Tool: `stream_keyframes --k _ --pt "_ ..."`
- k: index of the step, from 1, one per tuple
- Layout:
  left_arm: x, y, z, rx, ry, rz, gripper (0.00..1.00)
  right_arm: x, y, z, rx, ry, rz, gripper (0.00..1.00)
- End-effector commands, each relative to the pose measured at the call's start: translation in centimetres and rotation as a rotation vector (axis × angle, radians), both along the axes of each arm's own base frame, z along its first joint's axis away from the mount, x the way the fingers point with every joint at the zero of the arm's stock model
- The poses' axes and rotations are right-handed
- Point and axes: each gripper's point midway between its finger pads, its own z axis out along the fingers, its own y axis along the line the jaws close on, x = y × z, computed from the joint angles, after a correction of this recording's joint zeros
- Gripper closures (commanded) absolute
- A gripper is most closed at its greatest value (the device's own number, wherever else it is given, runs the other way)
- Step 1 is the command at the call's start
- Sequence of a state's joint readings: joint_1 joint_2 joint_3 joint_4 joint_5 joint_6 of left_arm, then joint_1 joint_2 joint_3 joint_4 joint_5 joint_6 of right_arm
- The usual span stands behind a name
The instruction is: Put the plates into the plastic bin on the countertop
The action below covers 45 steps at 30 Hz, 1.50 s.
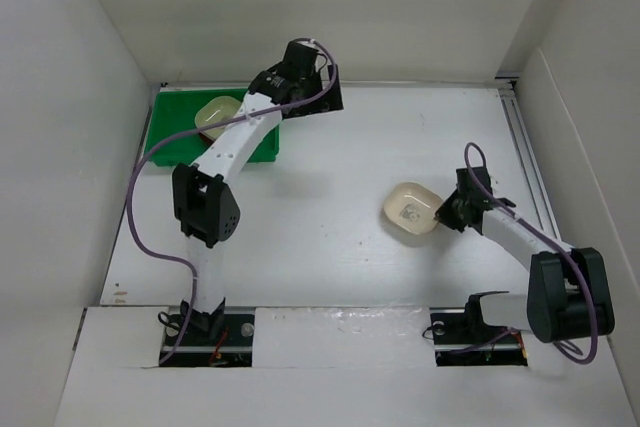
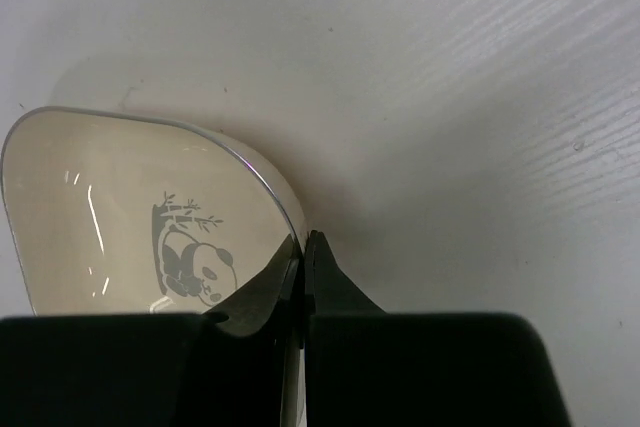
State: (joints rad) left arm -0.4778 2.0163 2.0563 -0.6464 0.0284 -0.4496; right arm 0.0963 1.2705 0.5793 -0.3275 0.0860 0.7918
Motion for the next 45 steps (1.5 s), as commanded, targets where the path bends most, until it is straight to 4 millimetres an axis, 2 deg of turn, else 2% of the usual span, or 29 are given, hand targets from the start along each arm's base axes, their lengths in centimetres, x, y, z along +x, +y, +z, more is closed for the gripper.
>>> stream_keyframes --k 1,4,5,7,8,9,11,12,14,15,18,20,21,22,23,25,28,30,31,32,33,34,36,37,38,41,42,44,45 --pt "-1.9 -3.2 0.7 0.034 -0.016 -0.123 0.00 2.6 0.4 1.9 0.013 -0.081 0.019 1.00" --pt "-3.1 -4.8 0.1 0.063 -0.005 -0.182 0.00 4.6 0.7 4.5 -0.021 -0.145 0.029 1.00" --pt "-2.9 -4.8 -0.5 0.084 -0.005 -0.200 0.00 5.7 1.4 6.5 -0.029 -0.181 0.045 1.00" --pt "-4.2 -6.2 -1.2 0.117 0.014 -0.258 0.00 6.8 1.8 8.4 -0.050 -0.208 0.058 1.00" --pt "-4.6 -6.7 -1.6 0.133 0.017 -0.283 0.00 7.2 2.3 9.0 -0.057 -0.212 0.082 1.00" --pt "-5.1 -7.1 -2.3 0.158 0.024 -0.316 0.00 8.4 2.7 11.3 -0.040 -0.261 0.088 1.00" --pt "-6.1 -8.4 -3.2 0.187 0.034 -0.352 0.00 9.4 4.1 12.3 -0.018 -0.276 0.147 1.00" --pt "-6.4 -8.7 -3.2 0.188 0.033 -0.361 0.00 10.2 5.3 14.1 -0.019 -0.311 0.185 1.00" --pt "-6.7 -9.1 -4.7 0.209 0.056 -0.369 0.00 10.7 6.7 15.2 -0.010 -0.326 0.240 1.00" --pt "-6.7 -9.1 -4.7 0.209 0.056 -0.369 0.00 10.7 8.1 15.5 0.010 -0.331 0.277 1.00" --pt "-6.6 -9.2 -6.0 0.222 0.078 -0.371 0.04 11.1 9.5 17.3 0.033 -0.376 0.321 1.00" --pt "-6.4 -9.1 -6.5 0.234 0.083 -0.365 0.16 11.0 10.5 17.5 0.039 -0.387 0.344 1.00" --pt "-6.4 -9.1 -6.5 0.234 0.083 -0.365 0.29 11.0 10.8 17.7 0.051 -0.397 0.353 1.00" --pt "-6.3 -8.9 -6.3 0.245 0.077 -0.353 0.44 11.0 10.8 17.8 0.057 -0.396 0.346 1.00" --pt "-6.1 -8.7 -6.7 0.258 0.081 -0.346 0.72 11.1 10.8 18.4 0.060 -0.417 0.346 1.00" --pt "-5.5 -8.1 -6.7 0.288 0.070 -0.304 0.97 10.9 10.9 18.9 0.053 -0.431 0.345 1.00" --pt "-4.2 -6.8 -5.9 0.348 0.025 -0.223 1.00 11.0 10.6 20.0 0.042 -0.462 0.329 0.91" --pt "-3.7 -6.0 -5.7 0.373 0.010 -0.170 1.00 10.9 10.3 20.5 0.029 -0.469 0.330 0.65" --pt "-3.5 -5.3 -5.3 0.397 -0.007 -0.143 1.00 11.0 10.1 20.5 0.021 -0.470 0.322 0.50" --pt "-3.1 -4.9 -4.3 0.381 -0.028 -0.128 1.00 11.0 9.5 20.3 0.001 -0.460 0.310 0.40" --pt "-2.7 -4.0 -4.2 0.383 -0.025 -0.098 1.00 10.7 9.4 20.2 0.001 -0.460 0.310 0.32" --pt "-2.3 -3.2 -3.3 0.362 -0.032 -0.067 1.00 10.7 8.6 19.6 -0.016 -0.441 0.290 0.29" --pt "-0.5 -0.2 -2.7 0.345 -0.026 0.014 1.00 10.4 8.1 19.0 -0.027 -0.430 0.288 0.27" --pt "0.4 1.2 -2.3 0.337 -0.028 0.060 1.00 10.2 7.6 17.9 -0.032 -0.413 0.279 0.27" --pt "2.0 4.2 -1.3 0.297 -0.027 0.147 1.00 9.9 7.6 17.8 -0.033 -0.412 0.293 0.27" --pt "4.4 9.4 0.5 0.209 -0.043 0.293 1.00 9.4 7.9 16.6 -0.008 -0.406 0.322 0.27" --pt "5.6 13.1 0.6 0.154 -0.027 0.385 1.00 9.1 8.2 16.1 0.006 -0.393 0.338 0.27" --pt "6.2 16.8 0.2 0.092 -0.004 0.467 1.00 8.8 8.5 15.3 0.023 -0.386 0.354 0.27" --pt "7.2 20.6 0.3 0.036 -0.010 0.538 1.00 8.9 8.8 14.7 0.031 -0.379 0.362 0.27"
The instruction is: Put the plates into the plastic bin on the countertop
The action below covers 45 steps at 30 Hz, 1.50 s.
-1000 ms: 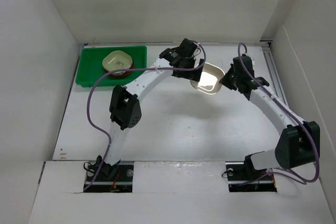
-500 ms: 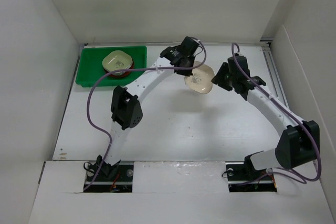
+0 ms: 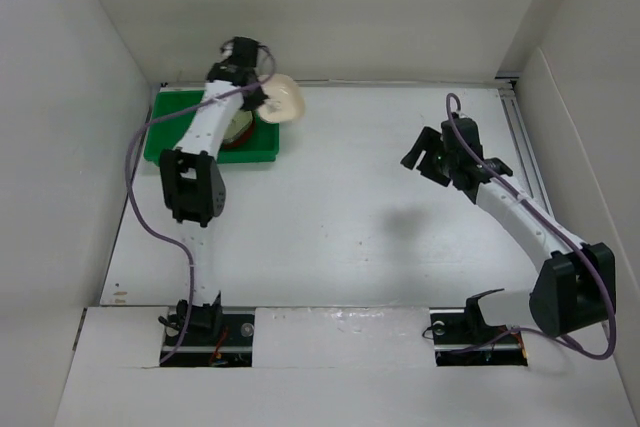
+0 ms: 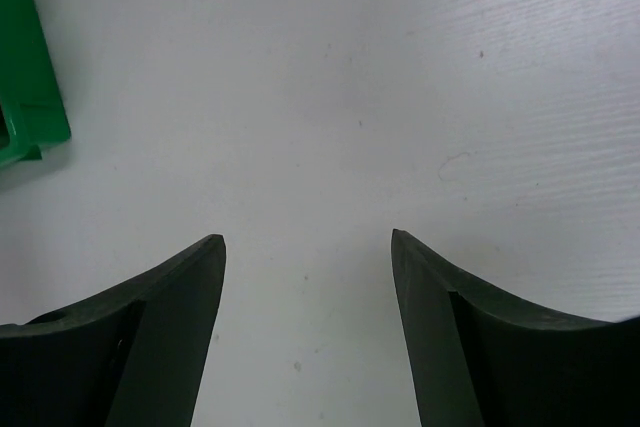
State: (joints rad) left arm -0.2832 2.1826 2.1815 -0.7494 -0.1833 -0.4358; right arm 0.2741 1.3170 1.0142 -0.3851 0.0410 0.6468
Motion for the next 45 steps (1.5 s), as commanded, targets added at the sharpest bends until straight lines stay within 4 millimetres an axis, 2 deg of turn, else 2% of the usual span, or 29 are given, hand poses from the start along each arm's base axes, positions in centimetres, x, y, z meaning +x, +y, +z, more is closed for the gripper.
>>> stream_keyframes --k 1,2,3,4,8,9,11,19,20,23,24,26,28,29,30,31,32,33,34,35,36,37,38,41,42,44,45 --pt "1.3 9.5 5.0 -0.174 -0.126 0.248 1.00 0.2 1.2 0.5 0.044 -0.043 0.068 0.27" --pt "1.4 10.9 5.1 -0.220 -0.138 0.291 1.00 0.3 1.4 -0.2 0.048 -0.037 0.075 0.27" --pt "1.7 12.3 4.0 -0.247 -0.139 0.320 1.00 0.0 1.5 -0.7 0.050 -0.022 0.082 0.27" --pt "1.9 14.9 3.7 -0.271 -0.144 0.372 1.00 0.2 1.7 -0.8 0.057 -0.026 0.090 0.27" --pt "2.4 18.8 2.5 -0.326 -0.152 0.453 1.00 0.1 2.5 -1.2 0.065 -0.026 0.123 0.27" --pt "2.4 18.5 2.6 -0.343 -0.150 0.451 1.00 -0.1 2.4 -1.6 0.063 -0.017 0.123 0.27" --pt "3.1 19.2 1.9 -0.343 -0.150 0.462 1.00 -0.1 2.4 -1.6 0.056 -0.019 0.128 0.27" --pt "2.5 19.1 -0.6 -0.356 -0.096 0.492 0.98 -0.1 2.3 -1.6 0.049 -0.021 0.134 0.27" --pt "2.3 19.2 -0.5 -0.349 -0.090 0.500 0.91 0.0 2.5 -1.2 0.056 -0.029 0.141 0.27" --pt "2.0 19.1 0.3 -0.350 -0.099 0.498 0.83 0.0 2.5 -1.2 0.056 -0.029 0.141 0.27" --pt "1.9 19.3 1.2 -0.345 -0.117 0.501 0.76 -0.1 2.5 -0.9 0.058 -0.038 0.142 0.27" --pt "1.4 19.2 1.6 -0.344 -0.115 0.502 0.70 0.0 2.5 -0.6 0.058 -0.038 0.142 0.27" --pt "0.8 19.5 3.6 -0.331 -0.151 0.512 0.61 -0.2 2.5 -0.4 0.058 -0.038 0.142 0.27" --pt "0.4 19.1 3.9 -0.323 -0.150 0.509 0.49 -0.1 2.5 0.5 0.063 -0.060 0.142 0.27" --pt "0.2 19.0 5.0 -0.326 -0.171 0.505 0.41 -0.4 2.8 0.3 0.061 -0.050 0.151 0.27" --pt "-0.5 18.6 7.1 -0.322 -0.211 0.496 0.30 -0.6 2.7 1.6 0.067 -0.076 0.152 0.27" --pt "-0.8 18.0 8.4 -0.288 -0.240 0.484 0.20 -0.7 2.5 1.8 0.061 -0.081 0.142 0.26" --pt "-1.3 17.9 9.2 -0.267 -0.255 0.473 0.02 -0.8 2.4 2.5 0.048 -0.099 0.132 0.26" --pt "-2.0 17.3 9.9 -0.250 -0.260 0.456 0.01 -1.2 2.6 3.3 0.038 -0.105 0.132 0.26" --pt "-3.0 16.1 12.2 -0.239 -0.297 0.418 0.01 -1.7 2.3 4.7 0.023 -0.143 0.128 0.26" --pt "-3.6 15.8 12.7 -0.225 -0.307 0.405 0.01 -1.8 1.7 5.6 -0.002 -0.164 0.096 0.11" --pt "-4.3 15.3 13.6 -0.217 -0.321 0.383 0.01 -2.6 2.0 6.6 -0.023 -0.177 0.108 0.11" --pt "-5.7 14.8 15.0 -0.224 -0.349 0.370 0.01 -3.4 1.6 8.5 -0.031 -0.225 0.102 0.00" --pt "-8.3 14.3 16.6 -0.220 -0.381 0.318 0.00 -5.8 1.2 12.5 -0.059 -0.293 0.091 0.00" --pt "-10.4 14.1 17.4 -0.229 -0.401 0.309 0.00 -7.0 0.6 14.4 -0.059 -0.340 0.084 0.00" --pt "-12.5 13.9 18.0 -0.221 -0.434 0.280 0.00 -8.8 -0.3 16.6 -0.070 -0.377 0.064 0.00" --pt "-14.6 13.8 18.3 -0.224 -0.462 0.276 0.00 -9.9 -0.9 18.0 -0.065 -0.416 0.059 0.00"
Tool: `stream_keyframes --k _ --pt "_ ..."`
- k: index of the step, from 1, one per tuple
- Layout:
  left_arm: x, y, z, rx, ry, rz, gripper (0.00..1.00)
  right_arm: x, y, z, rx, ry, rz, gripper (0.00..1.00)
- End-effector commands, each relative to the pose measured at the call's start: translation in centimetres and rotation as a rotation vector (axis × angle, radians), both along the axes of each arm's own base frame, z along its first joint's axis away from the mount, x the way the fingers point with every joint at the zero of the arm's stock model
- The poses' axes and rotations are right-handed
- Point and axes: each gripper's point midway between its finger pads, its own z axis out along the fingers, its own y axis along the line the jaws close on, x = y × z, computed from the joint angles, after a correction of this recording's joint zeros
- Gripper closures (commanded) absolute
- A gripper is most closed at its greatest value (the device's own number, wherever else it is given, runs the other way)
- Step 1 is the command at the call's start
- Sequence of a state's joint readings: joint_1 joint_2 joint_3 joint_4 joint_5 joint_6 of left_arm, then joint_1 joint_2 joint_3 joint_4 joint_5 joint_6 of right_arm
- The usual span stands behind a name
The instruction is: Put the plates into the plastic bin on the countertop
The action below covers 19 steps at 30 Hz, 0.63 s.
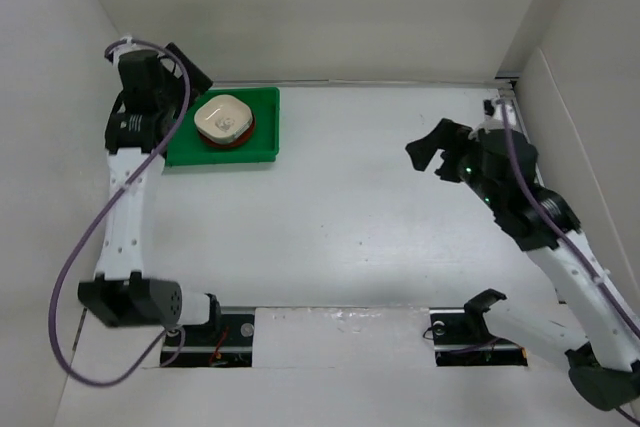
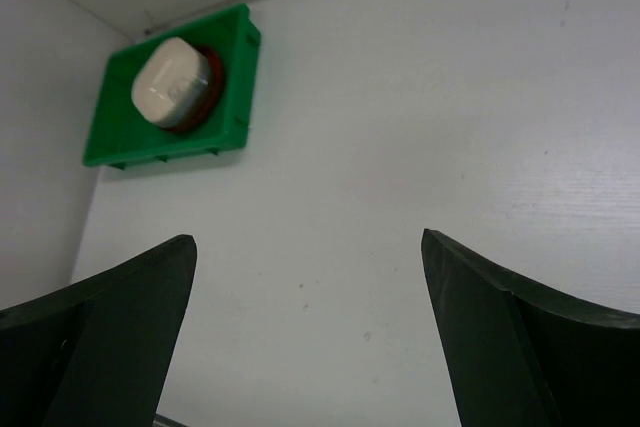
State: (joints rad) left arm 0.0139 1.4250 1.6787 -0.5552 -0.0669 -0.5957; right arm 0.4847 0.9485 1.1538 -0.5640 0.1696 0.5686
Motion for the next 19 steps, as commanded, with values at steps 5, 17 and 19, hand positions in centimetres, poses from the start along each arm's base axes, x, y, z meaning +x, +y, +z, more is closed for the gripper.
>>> stream_keyframes --k 5,17,19 --pt "-9.9 0.4 -2.1 0.077 -0.055 -0.032 0.00 -6.0 -5.0 6.4 -0.006 -0.143 -0.091 0.00" --pt "-17.0 1.0 -5.9 0.118 -0.168 0.005 0.00 -10.3 -8.9 9.0 0.025 -0.267 -0.146 0.00" --pt "-16.4 1.0 -6.7 0.117 -0.143 0.004 0.00 -10.3 -9.1 9.0 0.023 -0.268 -0.157 0.00"
